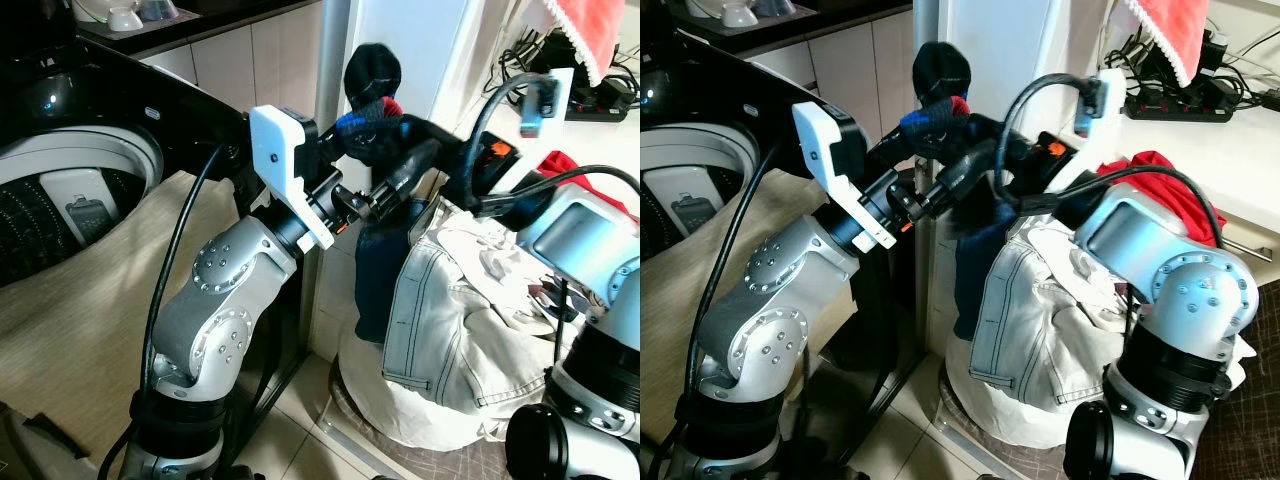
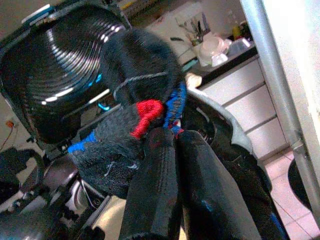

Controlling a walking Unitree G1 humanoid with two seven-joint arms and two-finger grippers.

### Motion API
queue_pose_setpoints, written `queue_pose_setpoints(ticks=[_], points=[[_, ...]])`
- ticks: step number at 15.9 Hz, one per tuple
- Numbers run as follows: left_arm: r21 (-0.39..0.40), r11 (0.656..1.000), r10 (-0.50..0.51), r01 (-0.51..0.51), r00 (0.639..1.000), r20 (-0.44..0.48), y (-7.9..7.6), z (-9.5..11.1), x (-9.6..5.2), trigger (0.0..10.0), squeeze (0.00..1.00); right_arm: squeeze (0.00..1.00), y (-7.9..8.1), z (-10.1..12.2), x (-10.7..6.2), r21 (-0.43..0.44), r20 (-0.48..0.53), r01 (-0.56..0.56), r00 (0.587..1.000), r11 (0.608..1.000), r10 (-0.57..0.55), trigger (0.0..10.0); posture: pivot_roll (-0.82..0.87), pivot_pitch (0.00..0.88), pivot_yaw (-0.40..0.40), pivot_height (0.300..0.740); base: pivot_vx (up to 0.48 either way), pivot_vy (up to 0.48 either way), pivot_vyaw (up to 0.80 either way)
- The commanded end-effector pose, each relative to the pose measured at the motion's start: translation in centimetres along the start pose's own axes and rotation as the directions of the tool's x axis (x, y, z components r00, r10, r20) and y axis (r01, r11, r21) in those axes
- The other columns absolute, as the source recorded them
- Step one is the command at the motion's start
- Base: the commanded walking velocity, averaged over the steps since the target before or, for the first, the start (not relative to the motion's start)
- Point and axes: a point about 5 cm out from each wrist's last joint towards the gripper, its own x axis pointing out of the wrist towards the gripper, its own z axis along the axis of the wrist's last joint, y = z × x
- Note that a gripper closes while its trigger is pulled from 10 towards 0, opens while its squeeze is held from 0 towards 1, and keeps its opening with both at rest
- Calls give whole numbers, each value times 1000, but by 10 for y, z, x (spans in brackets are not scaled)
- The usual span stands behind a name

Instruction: Clothes washing

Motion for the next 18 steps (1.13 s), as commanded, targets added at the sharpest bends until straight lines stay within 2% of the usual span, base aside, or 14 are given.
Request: queue_pose_setpoints(ticks=[1, 3, 6, 7, 8, 10, 13, 18], points=[[-32, 999, -13, 13, 1000, -9, -3, -1, 1, 0, 0, 0, 6, -1, 0, -13, 2, -24, 1000, 1000, 24, 0, -74, 18, -58, 740, 0, 0, 0], [-29, 999, 11, -12, 1000, -13, -1, 0, 1, 0, 0, 0, 7, -2, 1, -12, -1, -27, 1000, 1000, 27, 0, -73, 18, -58, 740, 0, 0, 0], [-68, 997, 45, -46, 999, -9, 2, 1, 3, 0, 0, 0, 7, -3, 1, -14, -7, -24, 1000, 1000, 24, 0, -74, 18, -58, 740, 0, 0, 0], [3, 999, 37, -37, 999, -1, 3, 3, 2, 0, 0, 0, 7, -3, 2, -14, -9, -24, 1000, 1000, 24, 0, -72, 18, -58, 740, 0, 0, 0], [35, 999, 35, -34, 999, -14, 4, 1, 1, 0, 0, 0, 7, -4, 2, -14, -11, -24, 1000, 1000, 24, 0, -73, 19, -56, 740, 0, 0, 0], [-64, 997, 38, -39, 999, -21, 5, 0, -2, 0, 0, 0, 6, -5, 1, -16, -13, -21, 1000, 1000, 21, 0, -74, 16, -55, 740, 0, 0, 0], [-9, 997, 72, -72, 997, 9, 11, 2, -5, 0, 0, 0, 7, -5, 1, -17, -15, -23, 1000, 1000, 23, 0, -73, 11, -54, 740, 0, 0, 0], [-26, 999, 41, -40, 999, 16, 9, 4, -7, 0, 0, 0, 7, -7, 2, -20, -19, -25, 1000, 999, 25, 0, -72, 2, -52, 740, 0, 0, 0]])
